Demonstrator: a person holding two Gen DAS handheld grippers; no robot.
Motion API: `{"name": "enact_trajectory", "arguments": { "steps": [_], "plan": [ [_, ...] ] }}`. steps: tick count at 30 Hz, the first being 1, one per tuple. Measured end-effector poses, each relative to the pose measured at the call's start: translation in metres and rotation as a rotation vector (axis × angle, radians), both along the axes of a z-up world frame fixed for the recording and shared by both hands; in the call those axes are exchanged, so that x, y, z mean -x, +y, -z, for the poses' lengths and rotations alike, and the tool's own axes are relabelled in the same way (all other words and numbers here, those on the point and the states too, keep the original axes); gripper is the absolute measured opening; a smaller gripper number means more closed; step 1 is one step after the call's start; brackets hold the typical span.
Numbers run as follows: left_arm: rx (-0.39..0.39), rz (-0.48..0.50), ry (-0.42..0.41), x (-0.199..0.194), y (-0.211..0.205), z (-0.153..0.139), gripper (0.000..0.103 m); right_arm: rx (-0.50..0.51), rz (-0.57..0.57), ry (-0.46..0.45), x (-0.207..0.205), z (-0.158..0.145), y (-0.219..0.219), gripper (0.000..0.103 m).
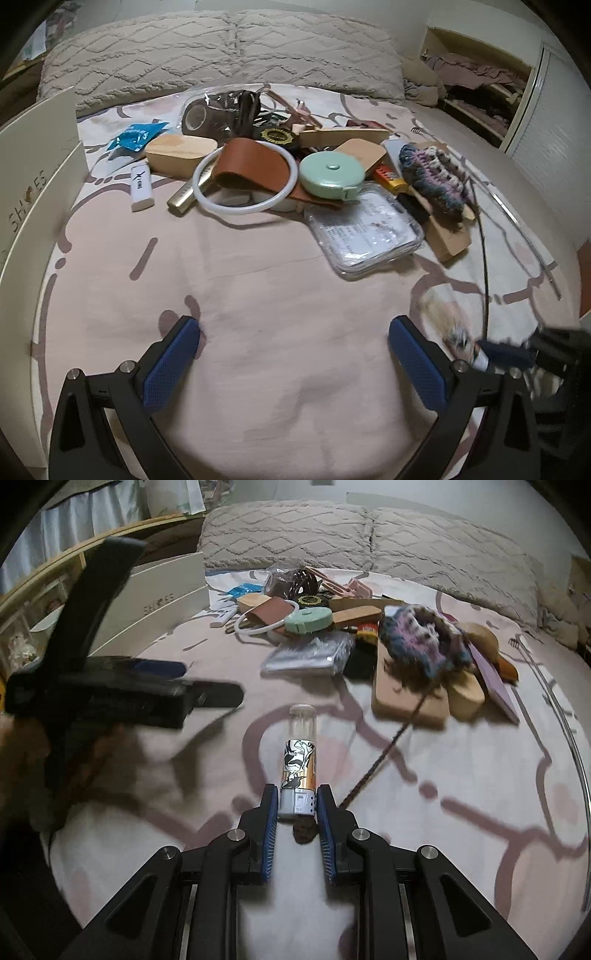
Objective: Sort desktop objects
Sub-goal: 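Grasp the clear plastic box with the left tool while the right tool grasps the glass vial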
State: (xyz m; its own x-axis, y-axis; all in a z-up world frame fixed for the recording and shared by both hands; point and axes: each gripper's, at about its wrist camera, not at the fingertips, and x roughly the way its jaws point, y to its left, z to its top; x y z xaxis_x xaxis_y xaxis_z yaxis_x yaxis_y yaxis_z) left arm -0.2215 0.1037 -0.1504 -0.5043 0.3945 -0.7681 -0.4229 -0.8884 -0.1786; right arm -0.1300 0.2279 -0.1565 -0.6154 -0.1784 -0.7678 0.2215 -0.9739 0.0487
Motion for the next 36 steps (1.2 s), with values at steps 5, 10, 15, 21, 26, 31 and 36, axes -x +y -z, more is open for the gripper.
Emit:
{"name": "enact_trajectory", "arguments": {
  "steps": [5, 10, 15, 21, 26, 31, 36],
  "plan": [
    [-0.064, 0.043, -0.034, 0.001, 0.010, -0.006, 0.102, 0.018, 0.012, 0.000, -0.013, -0.001, -0.003, 0.022],
    [-0.157, 0.025, -0.134, 0.020, 0.029, -0.008, 0.102, 0.061, 0.049, 0.012, -0.012, 0.003, 0.000, 0.022],
    [-0.154, -0.027, -0.171, 0.033, 0.051, -0.006, 0.102, 0.095, 0.062, 0.015, -0.009, 0.006, 0.003, 0.022],
    [-0.112, -0.087, -0.142, 0.037, 0.067, -0.002, 0.102, 0.080, 0.068, 0.027, -0.009, 0.006, 0.000, 0.022],
    [-0.075, -0.101, -0.101, 0.035, 0.067, 0.001, 0.096, 0.093, 0.067, 0.027, -0.009, 0.007, 0.002, 0.022],
    [-0.057, -0.122, -0.080, 0.034, 0.063, 0.002, 0.079, 0.121, 0.069, 0.021, -0.009, 0.006, 0.006, 0.022],
    [-0.037, -0.120, -0.054, 0.032, 0.066, 0.002, 0.079, 0.113, 0.070, 0.023, -0.007, 0.008, 0.006, 0.022]
  ]
}}
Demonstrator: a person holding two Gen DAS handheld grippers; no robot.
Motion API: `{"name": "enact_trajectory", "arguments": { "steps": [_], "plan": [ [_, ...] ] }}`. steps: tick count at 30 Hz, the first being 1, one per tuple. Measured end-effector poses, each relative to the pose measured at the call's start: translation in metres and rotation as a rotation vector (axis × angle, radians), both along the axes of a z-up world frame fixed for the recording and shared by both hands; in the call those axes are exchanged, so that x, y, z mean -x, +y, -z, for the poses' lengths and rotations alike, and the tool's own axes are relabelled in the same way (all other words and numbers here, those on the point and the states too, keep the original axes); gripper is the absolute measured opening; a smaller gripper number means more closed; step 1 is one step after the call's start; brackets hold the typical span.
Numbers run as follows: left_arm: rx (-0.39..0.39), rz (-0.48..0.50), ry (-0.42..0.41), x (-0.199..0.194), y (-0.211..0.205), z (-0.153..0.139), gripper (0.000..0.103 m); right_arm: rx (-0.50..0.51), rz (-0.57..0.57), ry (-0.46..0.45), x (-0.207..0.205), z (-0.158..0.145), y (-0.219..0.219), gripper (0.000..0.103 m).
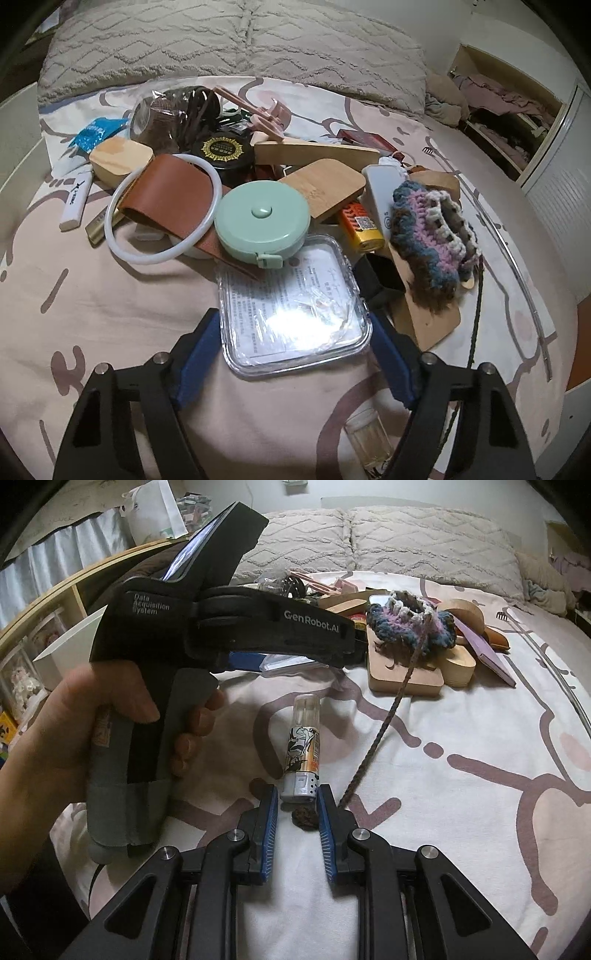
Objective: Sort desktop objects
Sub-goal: 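Grasp the clear plastic box with the left tool while the right tool grasps the glass vial, then drag the clear plastic box across the sheet with the left tool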
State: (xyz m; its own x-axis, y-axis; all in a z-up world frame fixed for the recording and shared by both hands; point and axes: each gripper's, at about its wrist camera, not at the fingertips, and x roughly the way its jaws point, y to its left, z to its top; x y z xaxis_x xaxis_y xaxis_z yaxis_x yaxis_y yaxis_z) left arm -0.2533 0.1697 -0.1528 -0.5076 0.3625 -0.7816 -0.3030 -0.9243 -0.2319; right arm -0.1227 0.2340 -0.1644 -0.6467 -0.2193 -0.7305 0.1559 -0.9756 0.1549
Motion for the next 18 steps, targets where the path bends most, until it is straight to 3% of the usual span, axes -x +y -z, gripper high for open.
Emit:
{"name": "enact_trajectory", "arguments": {
  "steps": [9, 18],
  "plan": [
    [-0.021, 0.026, -0.001, -0.016, -0.015, 0.000, 0.078, -0.001, 0.001, 0.002, -0.002, 0.001, 0.001, 0.022],
    [0.050, 0.068, 0.038, -0.058, -0.043, -0.003, 0.078, -0.007, 0.001, 0.004, -0.003, 0.001, 0.003, 0.022]
  ]
}}
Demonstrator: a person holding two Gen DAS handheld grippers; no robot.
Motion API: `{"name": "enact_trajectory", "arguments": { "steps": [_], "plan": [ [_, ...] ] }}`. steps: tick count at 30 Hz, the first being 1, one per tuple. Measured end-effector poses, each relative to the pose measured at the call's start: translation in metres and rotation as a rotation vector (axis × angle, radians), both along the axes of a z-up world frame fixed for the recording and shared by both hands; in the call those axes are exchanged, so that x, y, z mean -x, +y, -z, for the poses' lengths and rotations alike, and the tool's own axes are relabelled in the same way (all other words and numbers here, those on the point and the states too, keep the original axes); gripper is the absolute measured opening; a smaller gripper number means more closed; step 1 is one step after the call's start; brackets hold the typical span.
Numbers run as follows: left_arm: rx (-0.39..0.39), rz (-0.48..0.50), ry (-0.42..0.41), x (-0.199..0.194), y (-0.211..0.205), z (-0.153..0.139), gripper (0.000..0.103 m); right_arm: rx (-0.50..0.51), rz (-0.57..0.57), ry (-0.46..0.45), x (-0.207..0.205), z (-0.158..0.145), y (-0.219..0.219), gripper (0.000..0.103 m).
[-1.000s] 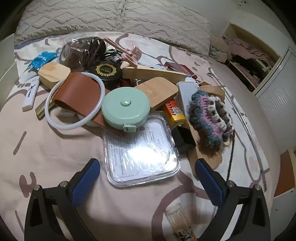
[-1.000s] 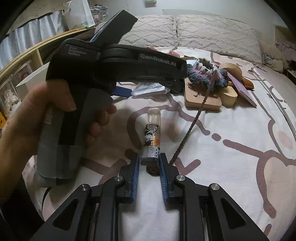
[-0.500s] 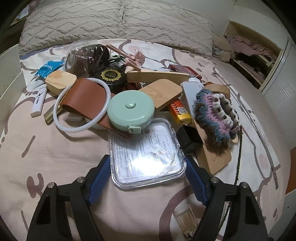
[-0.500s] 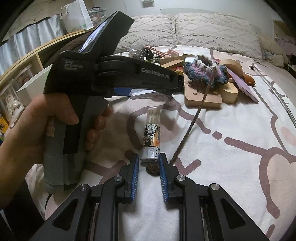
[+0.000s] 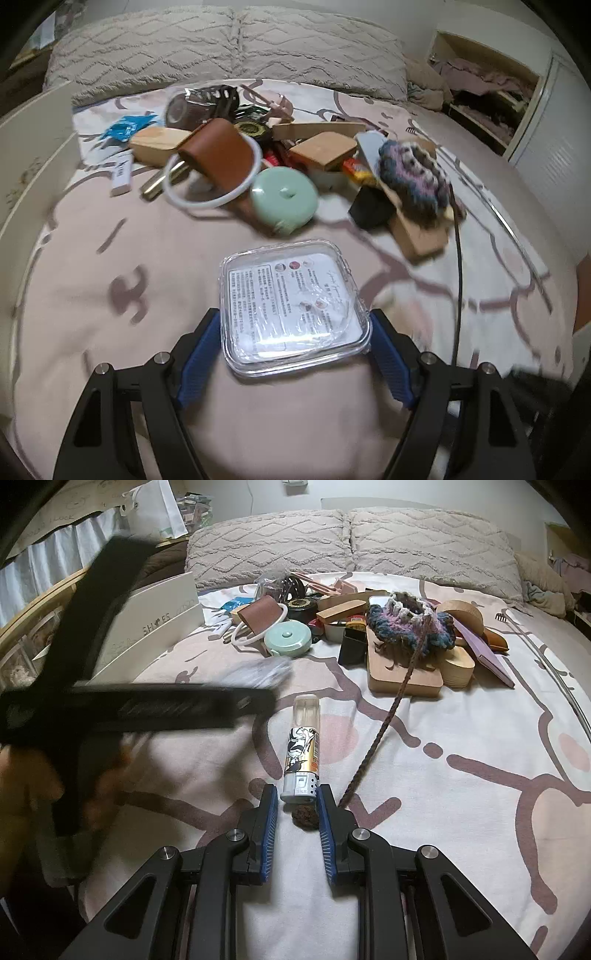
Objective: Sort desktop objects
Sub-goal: 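Drag the clear plastic box across the sheet with the left tool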
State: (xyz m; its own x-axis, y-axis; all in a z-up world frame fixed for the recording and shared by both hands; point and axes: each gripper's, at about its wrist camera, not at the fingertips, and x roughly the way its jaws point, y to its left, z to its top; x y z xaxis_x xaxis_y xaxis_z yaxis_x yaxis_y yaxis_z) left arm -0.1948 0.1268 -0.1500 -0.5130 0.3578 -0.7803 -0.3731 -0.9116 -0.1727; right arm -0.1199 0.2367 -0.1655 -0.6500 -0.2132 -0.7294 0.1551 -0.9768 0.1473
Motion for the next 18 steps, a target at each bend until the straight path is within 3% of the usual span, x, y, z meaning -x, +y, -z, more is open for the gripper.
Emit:
{"name": "enact_trajectory", "arguments": {
  "steps": [11, 13, 15, 17, 18],
  "plan": [
    [0.115, 0.044, 0.078, -0.065, -0.038, 0.003, 0.080, 0.026, 0.003, -0.005, 0.002, -0.001, 0.001, 0.023],
    [0.118, 0.024, 0.092, -0.072, -0.043, 0.003, 0.082, 0.048, -0.009, -0.005, 0.001, -0.001, 0.001, 0.030],
    [0.129, -0.007, 0.110, -0.076, -0.046, 0.005, 0.090, 0.109, -0.052, -0.006, -0.001, -0.001, 0.002, 0.060],
    [0.128, -0.029, 0.122, -0.079, -0.048, 0.006, 0.092, 0.135, -0.090, -0.003, -0.003, -0.003, -0.003, 0.073],
    [0.125, -0.038, 0.127, -0.080, -0.048, 0.007, 0.092, 0.112, -0.091, 0.000, -0.003, -0.003, -0.006, 0.073]
  ]
}}
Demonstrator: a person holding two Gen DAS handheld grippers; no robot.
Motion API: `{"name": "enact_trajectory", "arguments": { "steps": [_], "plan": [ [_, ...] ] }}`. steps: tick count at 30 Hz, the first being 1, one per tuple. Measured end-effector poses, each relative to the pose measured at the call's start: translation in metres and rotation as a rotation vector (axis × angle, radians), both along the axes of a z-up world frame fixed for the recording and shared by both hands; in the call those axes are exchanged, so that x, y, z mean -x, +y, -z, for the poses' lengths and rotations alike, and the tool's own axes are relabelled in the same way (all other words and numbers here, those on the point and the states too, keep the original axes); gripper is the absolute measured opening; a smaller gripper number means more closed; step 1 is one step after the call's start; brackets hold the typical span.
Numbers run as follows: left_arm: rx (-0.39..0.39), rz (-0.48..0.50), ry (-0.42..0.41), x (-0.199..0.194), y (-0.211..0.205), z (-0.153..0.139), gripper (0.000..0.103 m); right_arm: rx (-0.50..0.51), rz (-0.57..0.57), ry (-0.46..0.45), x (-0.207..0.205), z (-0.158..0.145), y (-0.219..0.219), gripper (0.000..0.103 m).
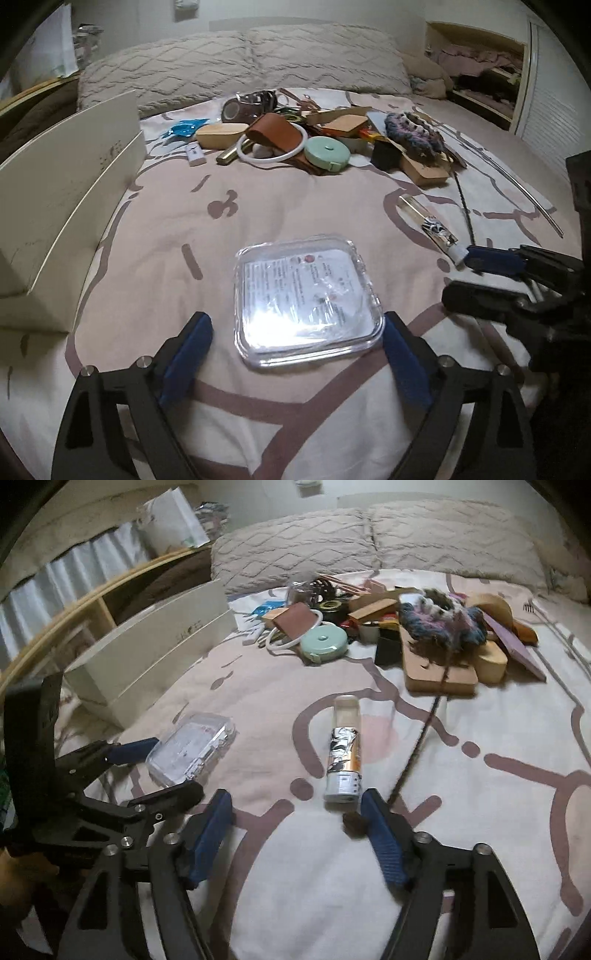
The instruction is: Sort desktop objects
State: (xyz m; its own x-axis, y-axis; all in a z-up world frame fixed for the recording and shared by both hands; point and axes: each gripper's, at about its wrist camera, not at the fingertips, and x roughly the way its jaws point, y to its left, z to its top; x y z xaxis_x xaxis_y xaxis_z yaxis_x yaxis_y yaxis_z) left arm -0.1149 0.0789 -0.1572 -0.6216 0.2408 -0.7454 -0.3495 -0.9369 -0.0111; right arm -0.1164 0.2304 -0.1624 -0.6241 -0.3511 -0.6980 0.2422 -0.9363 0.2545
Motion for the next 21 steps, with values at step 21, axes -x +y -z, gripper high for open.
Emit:
{"name": "enact_trajectory", "arguments": {
  "steps": [21],
  "plan": [
    [0.006, -0.066, 0.008, 0.010, 0.003, 0.002, 0.100, 0.017, 0.367, 0.005, -0.011, -0.027, 0.091, 0.076]
  ]
}}
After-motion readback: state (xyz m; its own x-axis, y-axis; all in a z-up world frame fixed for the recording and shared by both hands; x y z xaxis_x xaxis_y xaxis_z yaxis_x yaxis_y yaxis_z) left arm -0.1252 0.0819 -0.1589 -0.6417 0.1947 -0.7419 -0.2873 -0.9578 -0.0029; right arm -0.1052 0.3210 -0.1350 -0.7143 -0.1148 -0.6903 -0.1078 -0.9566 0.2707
